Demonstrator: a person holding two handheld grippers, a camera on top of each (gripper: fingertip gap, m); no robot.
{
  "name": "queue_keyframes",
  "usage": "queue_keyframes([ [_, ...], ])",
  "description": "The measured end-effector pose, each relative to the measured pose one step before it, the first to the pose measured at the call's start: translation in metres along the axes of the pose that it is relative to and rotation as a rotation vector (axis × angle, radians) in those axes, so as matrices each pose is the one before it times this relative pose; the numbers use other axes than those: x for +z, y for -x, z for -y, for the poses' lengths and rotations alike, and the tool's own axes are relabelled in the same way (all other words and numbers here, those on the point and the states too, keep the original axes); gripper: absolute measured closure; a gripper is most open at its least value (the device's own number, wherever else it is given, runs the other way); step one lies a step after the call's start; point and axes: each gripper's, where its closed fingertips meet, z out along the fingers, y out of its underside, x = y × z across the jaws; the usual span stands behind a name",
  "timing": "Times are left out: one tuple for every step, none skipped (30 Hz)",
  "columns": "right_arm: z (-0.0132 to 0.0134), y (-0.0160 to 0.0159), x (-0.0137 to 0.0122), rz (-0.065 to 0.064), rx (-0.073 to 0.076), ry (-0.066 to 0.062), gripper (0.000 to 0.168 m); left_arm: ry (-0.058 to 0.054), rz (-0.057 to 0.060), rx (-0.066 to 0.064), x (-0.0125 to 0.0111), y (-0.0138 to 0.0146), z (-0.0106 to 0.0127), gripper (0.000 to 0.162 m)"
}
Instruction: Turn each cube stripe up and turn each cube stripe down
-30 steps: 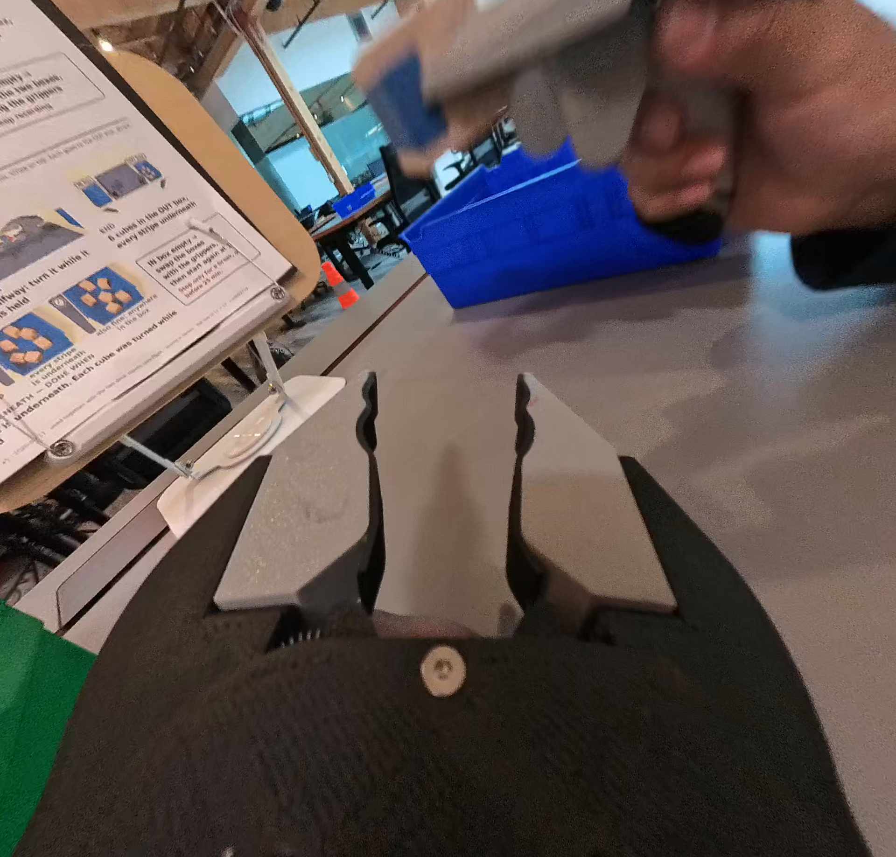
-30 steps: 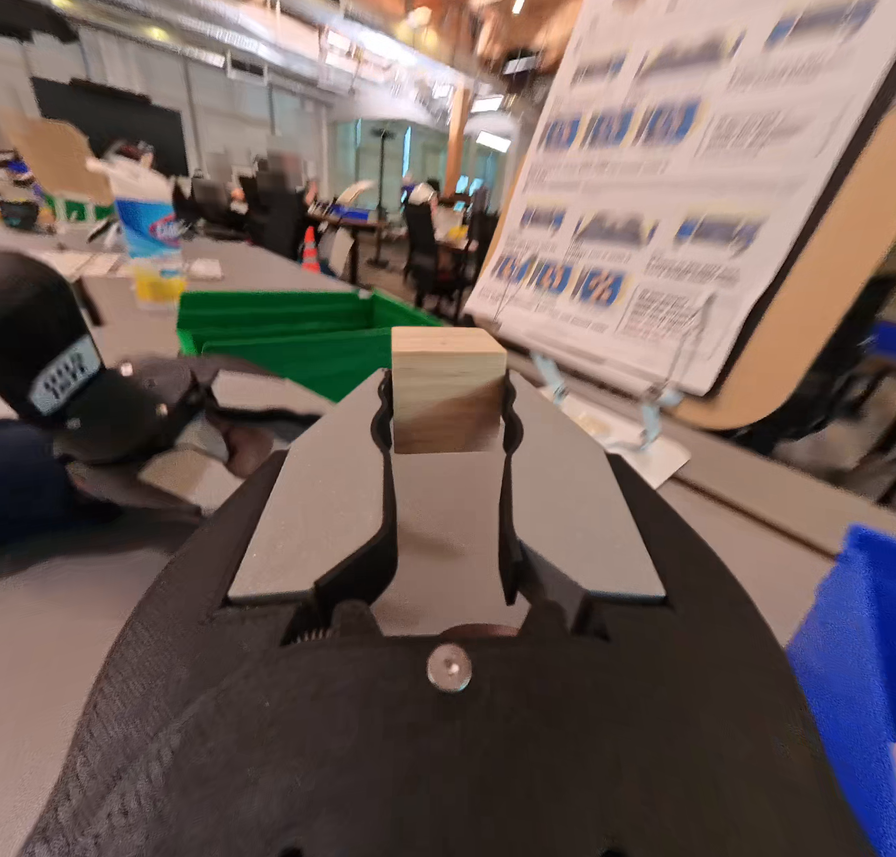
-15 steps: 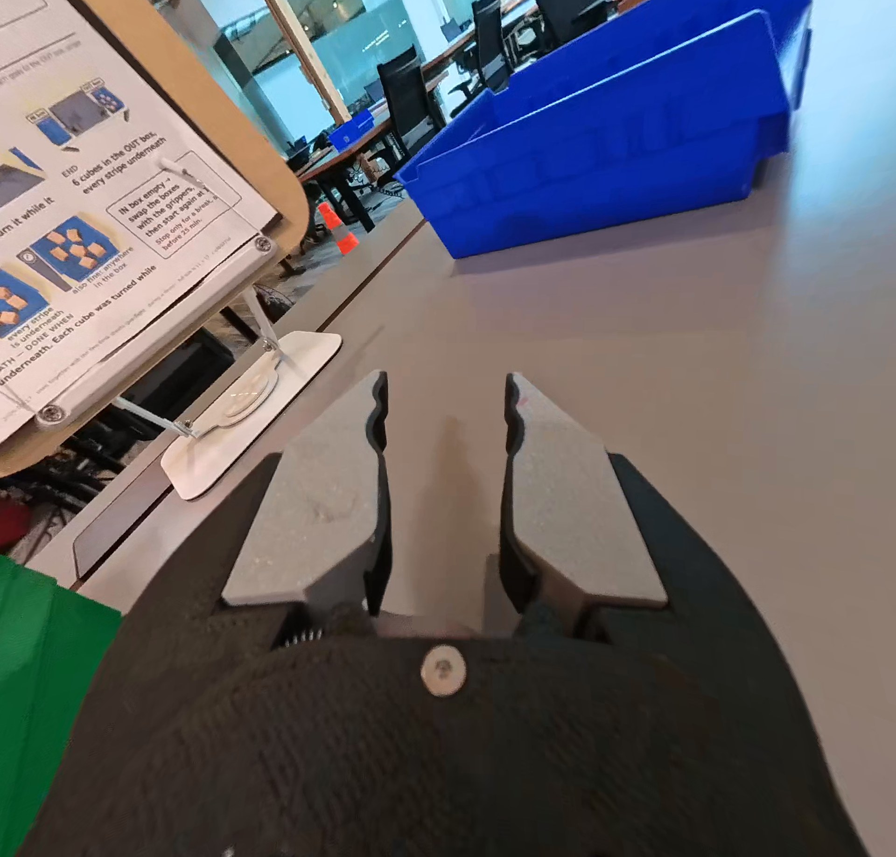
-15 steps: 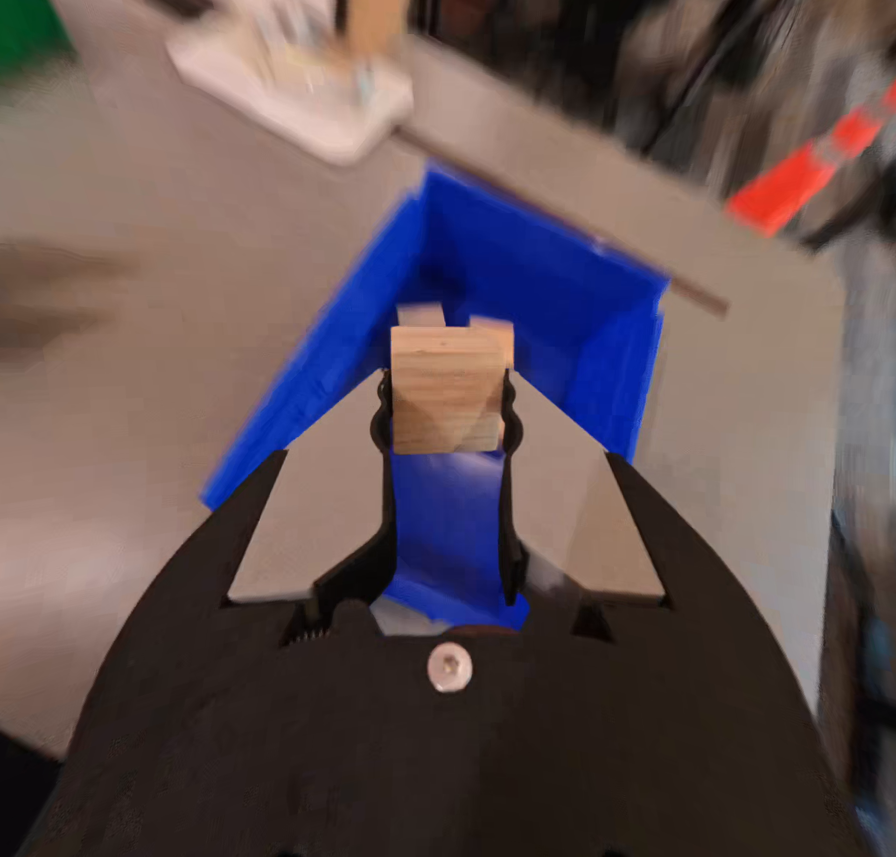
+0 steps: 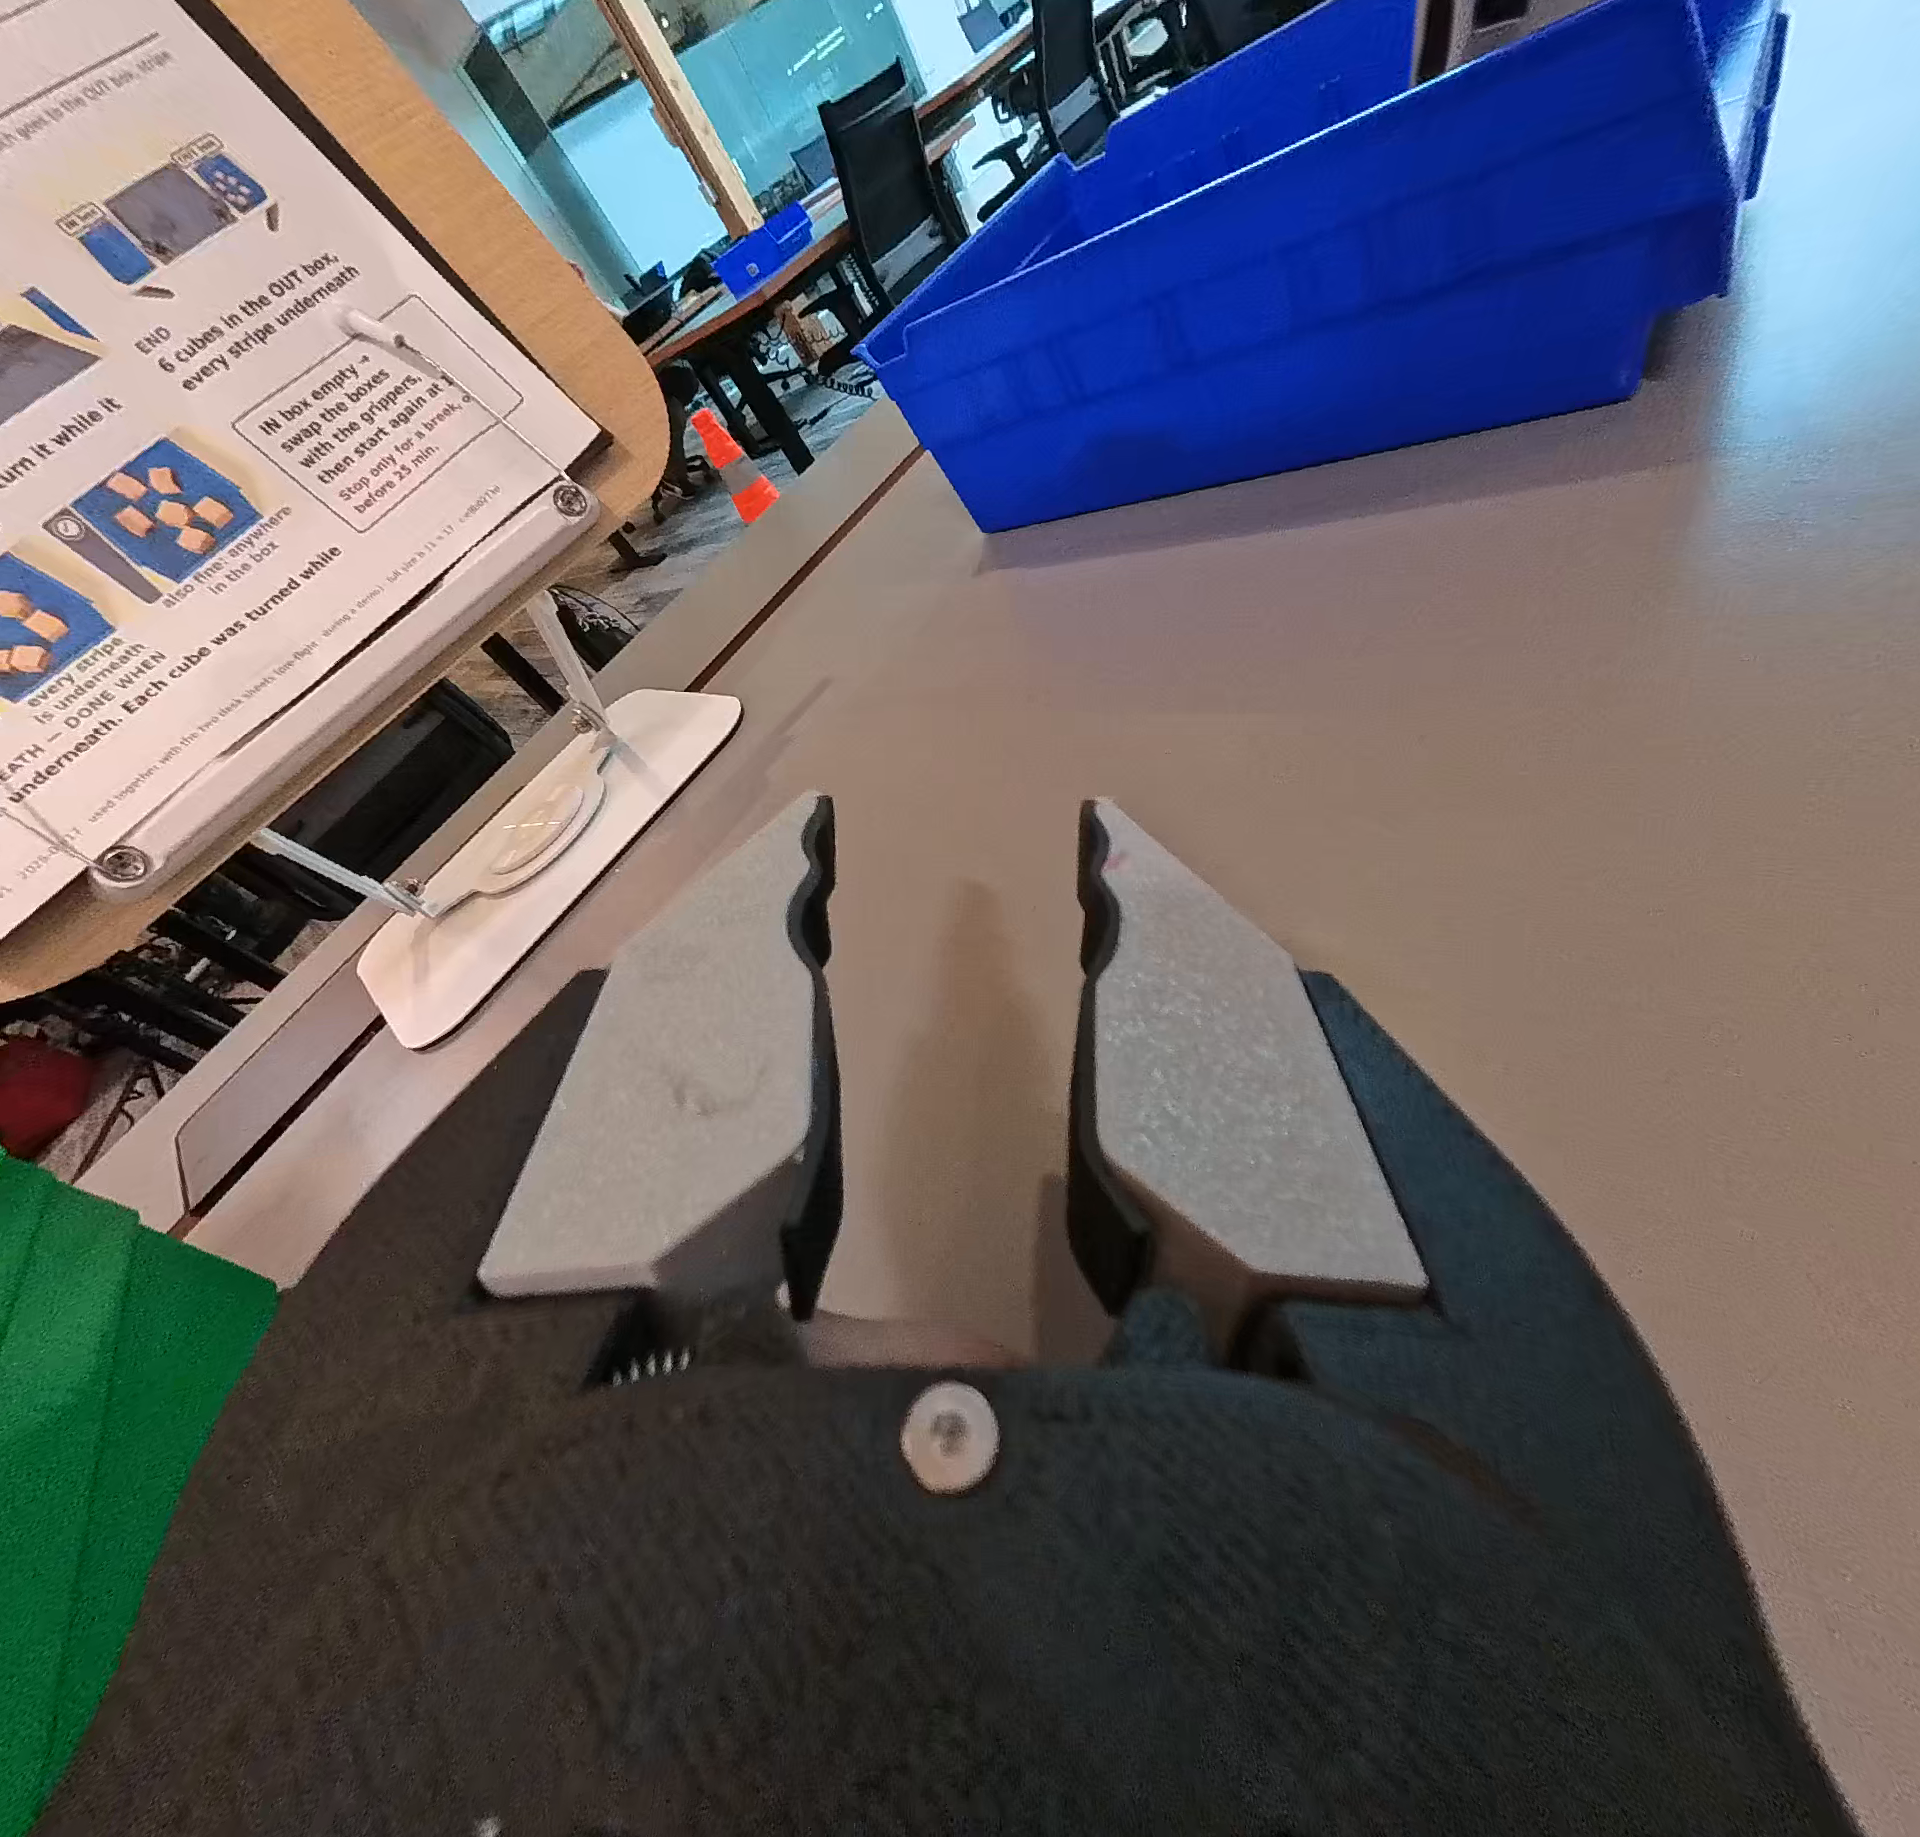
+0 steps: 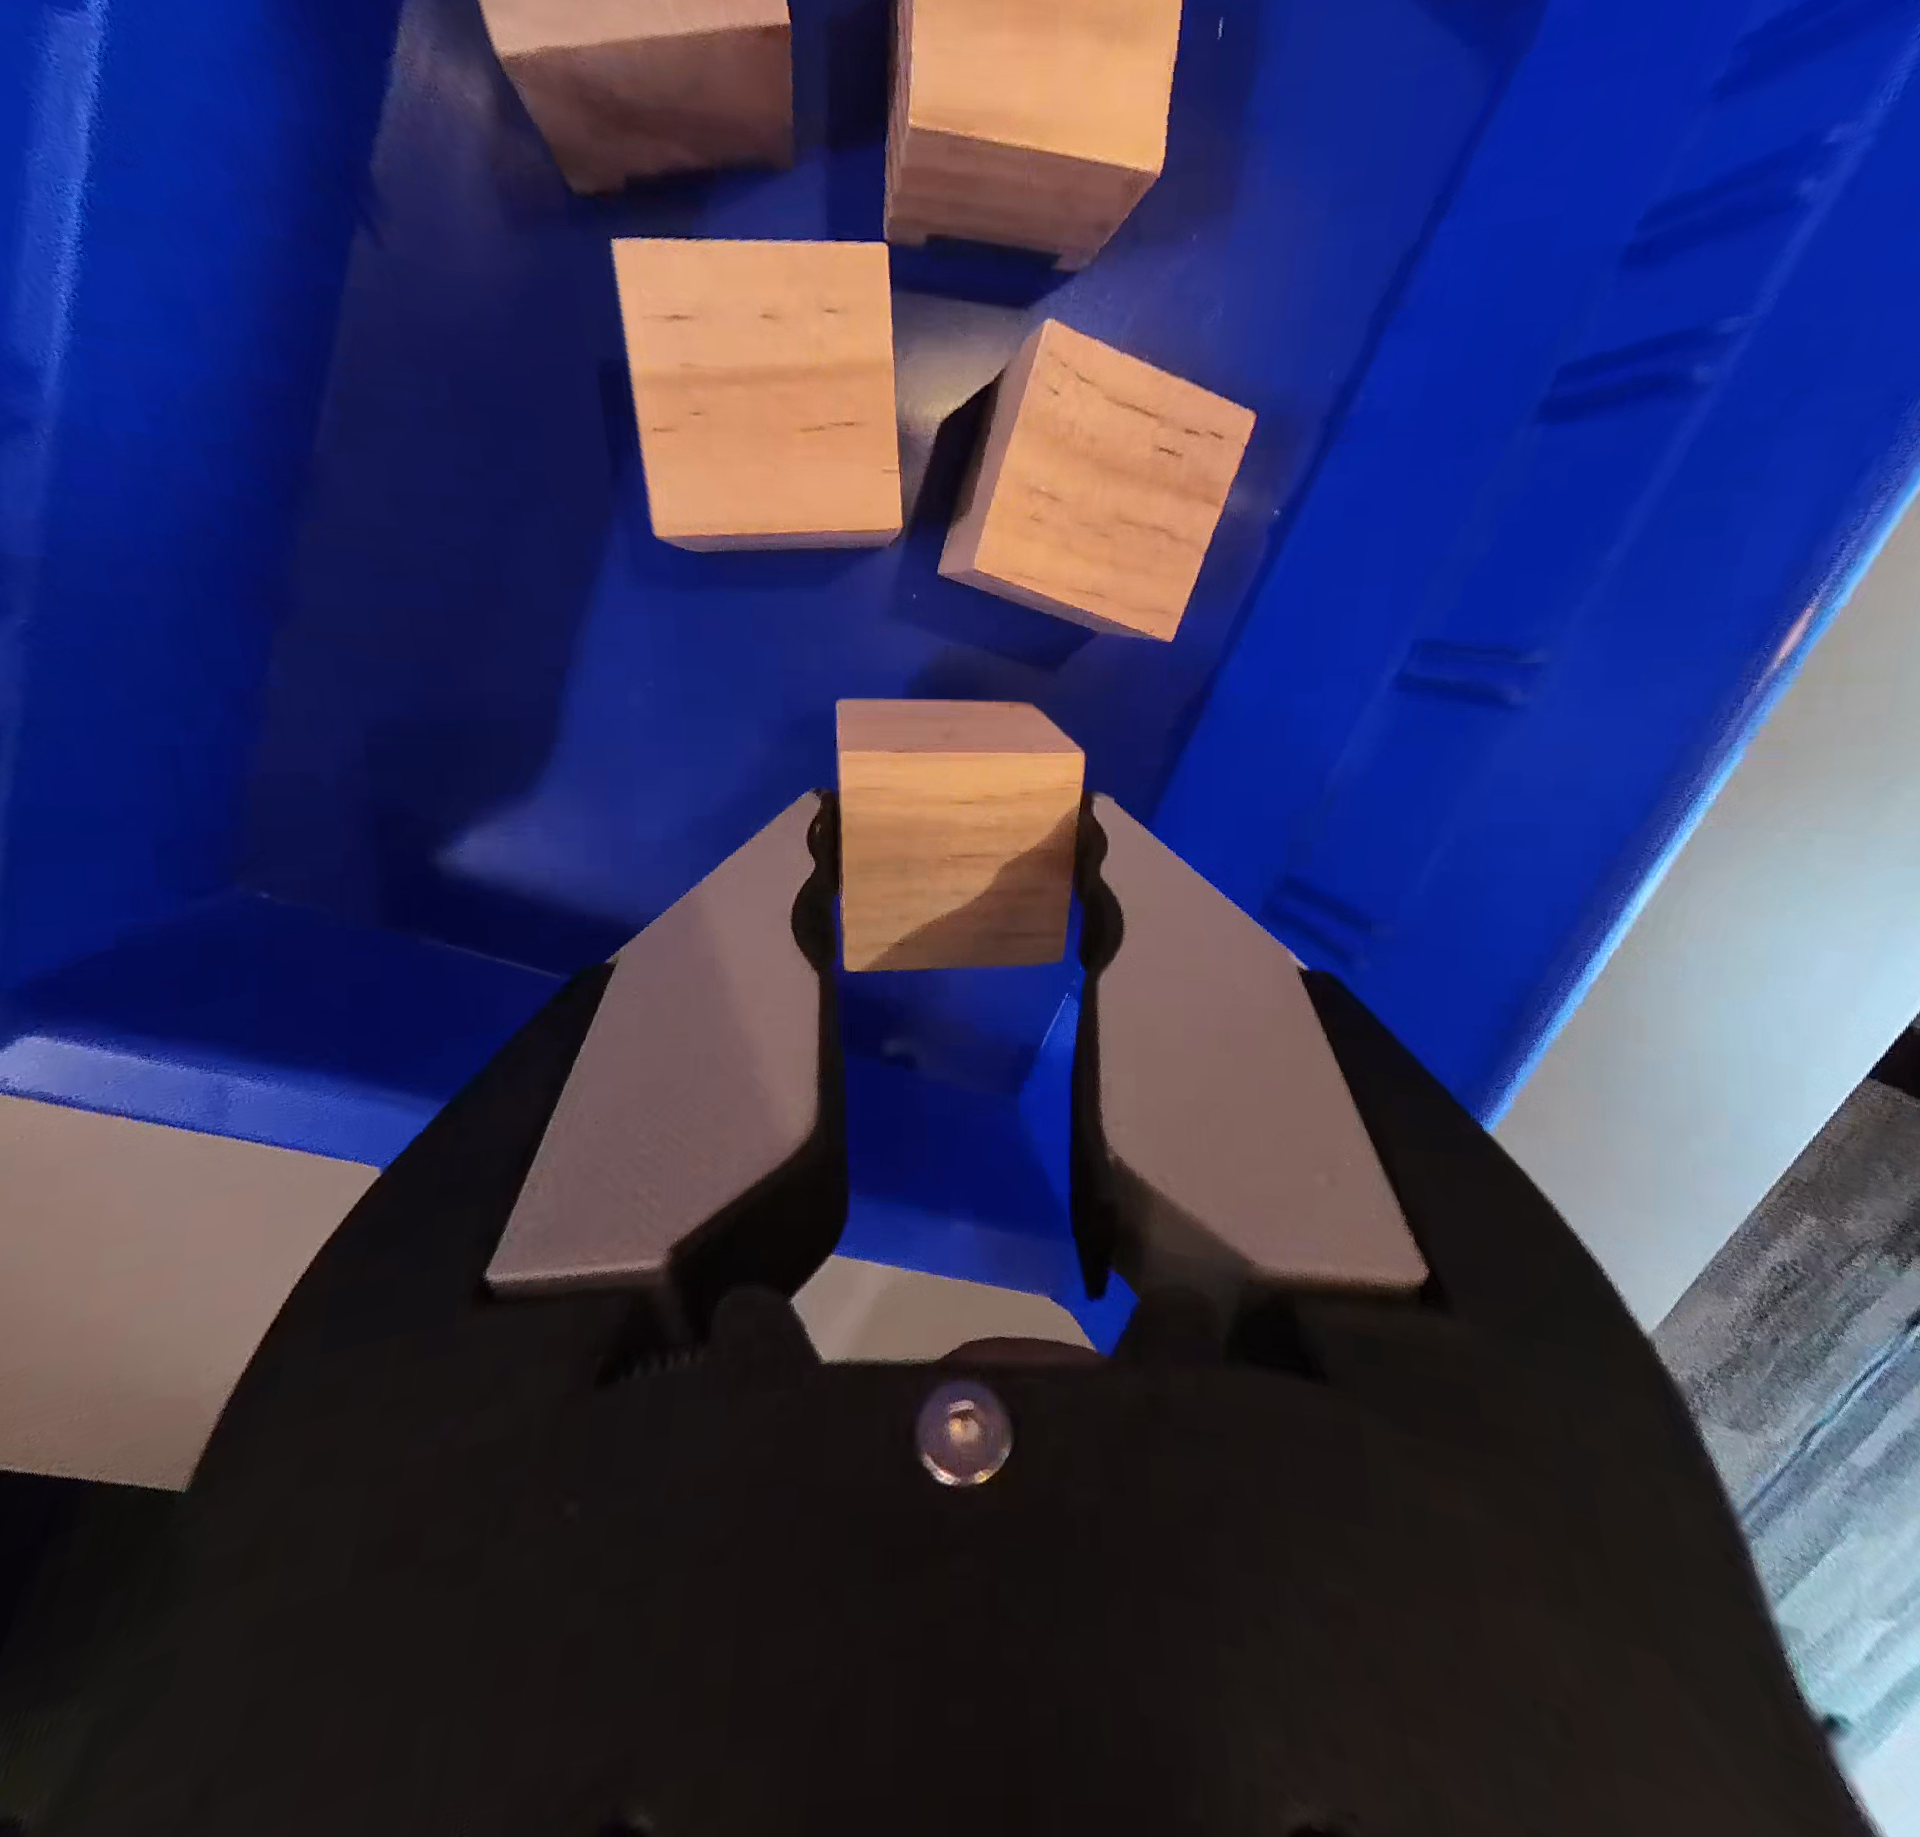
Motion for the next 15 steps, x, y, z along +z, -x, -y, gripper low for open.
queue_keyframes([
  [-0.00070,0.00005,0.00116,0.0003,0.0000,0.0037,0.123,0.0012,-0.0013,0.0003,0.00013,-0.00014,-0.00014,0.117],
  [0.00027,0.00052,0.00017,0.0016,-0.0012,-0.0049,0.122,0.0015,-0.0010,0.0024,0.00016,-0.00044,-0.00014,0.117],
  [0.00052,0.00077,-0.00053,0.0035,0.0001,-0.0066,0.121,0.0012,-0.0017,0.0043,0.00022,-0.00069,-0.00016,0.117],
  [0.00089,0.00088,-0.00123,0.0033,0.0026,-0.0077,0.119,0.0008,-0.0013,0.0049,0.00006,-0.00068,0.00002,0.117],
  [0.00122,0.00094,-0.00205,0.0017,0.0016,-0.0077,0.119,0.0009,-0.0010,0.0048,0.00020,-0.00063,-0.00008,0.117],
  [0.00180,0.00043,-0.00382,-0.0052,0.0001,-0.0098,0.118,0.0011,-0.0013,0.0039,0.00013,-0.00057,-0.00008,0.117],
  [0.00441,0.00058,-0.00640,-0.0113,-0.0009,-0.0233,0.118,0.0009,-0.0006,0.0021,0.00016,-0.00029,-0.00012,0.117],
  [0.00758,0.00254,-0.00909,-0.0069,-0.0016,-0.0413,0.118,0.0007,-0.0008,0.0002,0.00006,-0.00018,-0.00015,0.117],
  [0.01060,0.00589,-0.01144,0.0050,-0.0018,-0.0553,0.119,0.0007,-0.0013,-0.0015,0.00001,-0.00007,-0.00009,0.117],
  [0.01371,0.00923,-0.01305,0.0167,-0.0027,-0.0671,0.119,0.0009,-0.0008,-0.0028,0.00007,0.00012,-0.00010,0.117],
  [0.01683,0.01322,-0.01346,0.0288,-0.0044,-0.0784,0.119,0.0015,-0.0012,-0.0037,0.00019,0.00014,-0.00022,0.117],
  [0.01959,0.01802,-0.01251,0.0445,-0.0064,-0.0883,0.118,0.0017,0.0005,-0.0039,0.00011,0.00053,-0.00024,0.117],
  [0.02130,0.02251,-0.00979,0.0571,-0.0093,-0.0926,0.117,0.0017,0.0049,-0.0046,0.00011,0.00109,-0.00023,0.117],
  [0.02020,0.02484,-0.00469,0.0597,-0.0150,-0.0815,0.117,0.0020,0.0079,-0.0065,0.00021,0.00162,-0.00038,0.117],
  [0.01517,0.02496,0.00126,0.0565,-0.0245,-0.0500,0.117,0.0022,0.0063,-0.0079,0.00021,0.00167,-0.00036,0.117],
])
